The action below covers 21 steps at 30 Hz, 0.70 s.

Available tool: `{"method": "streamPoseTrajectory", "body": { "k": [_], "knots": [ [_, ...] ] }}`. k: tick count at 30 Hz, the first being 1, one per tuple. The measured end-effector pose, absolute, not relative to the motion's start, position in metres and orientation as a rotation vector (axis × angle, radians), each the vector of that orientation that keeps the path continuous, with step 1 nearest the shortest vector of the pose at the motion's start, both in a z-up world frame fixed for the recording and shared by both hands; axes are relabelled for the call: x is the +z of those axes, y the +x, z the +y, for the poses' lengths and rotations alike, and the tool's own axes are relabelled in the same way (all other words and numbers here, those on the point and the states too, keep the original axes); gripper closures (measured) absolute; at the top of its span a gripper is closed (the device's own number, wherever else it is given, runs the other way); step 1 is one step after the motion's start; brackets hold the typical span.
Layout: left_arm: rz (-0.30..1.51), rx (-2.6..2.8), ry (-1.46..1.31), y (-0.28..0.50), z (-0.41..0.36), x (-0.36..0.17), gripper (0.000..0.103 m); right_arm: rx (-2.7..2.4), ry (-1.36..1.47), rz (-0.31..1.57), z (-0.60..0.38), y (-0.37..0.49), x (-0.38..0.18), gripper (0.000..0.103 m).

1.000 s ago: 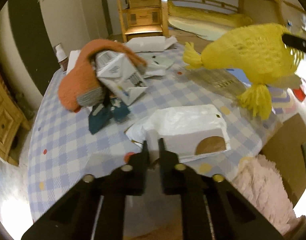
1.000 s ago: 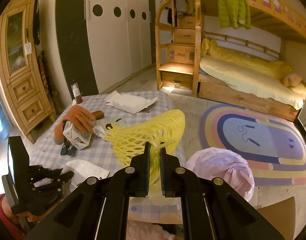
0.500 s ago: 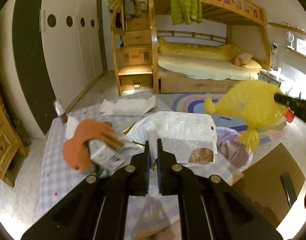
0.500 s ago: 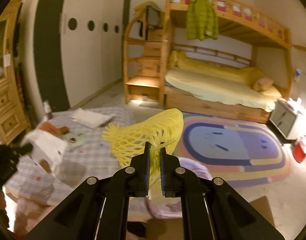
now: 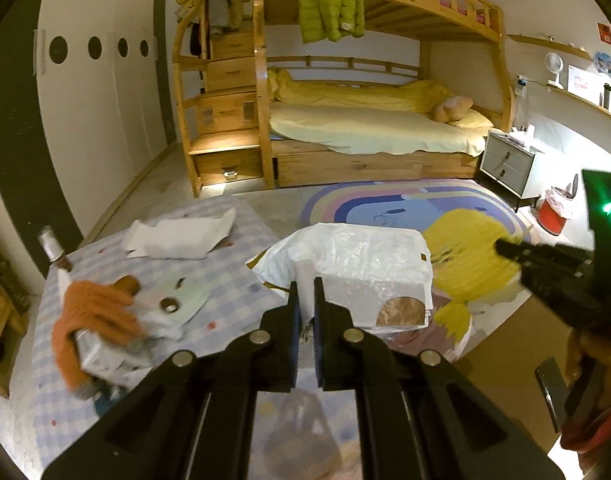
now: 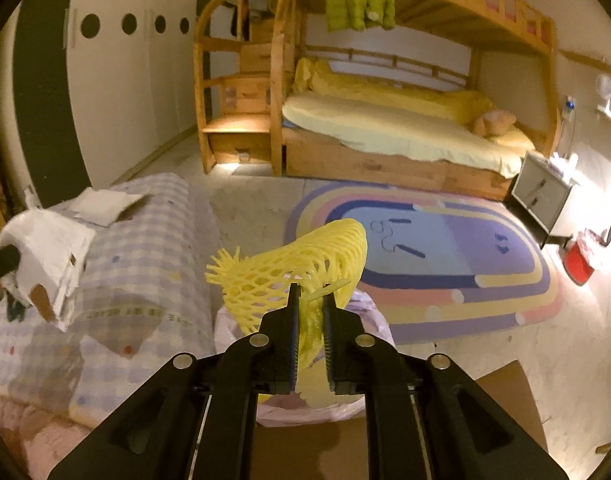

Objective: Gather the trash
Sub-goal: 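Open both tools over the pink trash bag to drop net and paper bag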

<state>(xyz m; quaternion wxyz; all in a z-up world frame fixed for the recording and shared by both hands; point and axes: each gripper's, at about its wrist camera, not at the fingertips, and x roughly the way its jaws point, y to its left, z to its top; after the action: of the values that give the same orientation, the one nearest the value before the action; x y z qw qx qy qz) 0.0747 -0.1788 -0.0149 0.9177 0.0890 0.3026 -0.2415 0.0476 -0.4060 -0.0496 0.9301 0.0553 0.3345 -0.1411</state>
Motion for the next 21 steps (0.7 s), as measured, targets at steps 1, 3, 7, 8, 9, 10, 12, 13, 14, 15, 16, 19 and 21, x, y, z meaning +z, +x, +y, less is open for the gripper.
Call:
{"method": "streamPoseTrajectory", "body": {
  "k": [1,3,7,8,9,10,12,13,14,15,16,19,21],
  "knots": [
    [0.625,-0.504,0.180,0.079,-0.186,-0.016,0.099,-0.285,0.125,0.686,-0.409,0.050,-0.052,0.088],
    [0.634,-0.521,0.173,0.087,-0.202,-0.019,0.099,-0.267,0.161,0.683,-0.419,0.056,-0.060,0.076],
    [0.662,-0.552,0.169,0.096,-0.229,-0.025,0.099,-0.239,0.232,0.681,-0.437,0.060,-0.072,0.062],
    [0.670,-0.561,0.172,0.099,-0.236,-0.028,0.099,-0.240,0.237,0.678,-0.439,0.059,-0.072,0.061],
    [0.679,-0.573,0.178,0.101,-0.243,-0.031,0.099,-0.243,0.240,0.671,-0.442,0.057,-0.072,0.058],
    [0.686,-0.581,0.185,0.103,-0.249,-0.034,0.099,-0.254,0.241,0.667,-0.445,0.055,-0.072,0.056],
    [0.698,-0.597,0.202,0.107,-0.259,-0.041,0.098,-0.274,0.250,0.665,-0.448,0.053,-0.073,0.056],
    [0.708,-0.610,0.215,0.109,-0.268,-0.046,0.098,-0.285,0.266,0.661,-0.453,0.048,-0.072,0.055],
    [0.713,-0.618,0.221,0.110,-0.271,-0.049,0.097,-0.291,0.274,0.658,-0.455,0.045,-0.072,0.055],
    [0.718,-0.632,0.226,0.111,-0.276,-0.051,0.095,-0.300,0.284,0.656,-0.459,0.041,-0.071,0.055],
    [0.727,-0.645,0.237,0.113,-0.284,-0.055,0.083,-0.308,0.288,0.654,-0.461,0.037,-0.069,0.055],
    [0.730,-0.671,0.245,0.115,-0.294,-0.059,0.055,-0.322,0.295,0.644,-0.466,0.030,-0.065,0.055],
    [0.723,-0.664,0.256,0.114,-0.294,-0.059,0.053,-0.323,0.300,0.641,-0.467,0.028,-0.063,0.055]
  ]
}}
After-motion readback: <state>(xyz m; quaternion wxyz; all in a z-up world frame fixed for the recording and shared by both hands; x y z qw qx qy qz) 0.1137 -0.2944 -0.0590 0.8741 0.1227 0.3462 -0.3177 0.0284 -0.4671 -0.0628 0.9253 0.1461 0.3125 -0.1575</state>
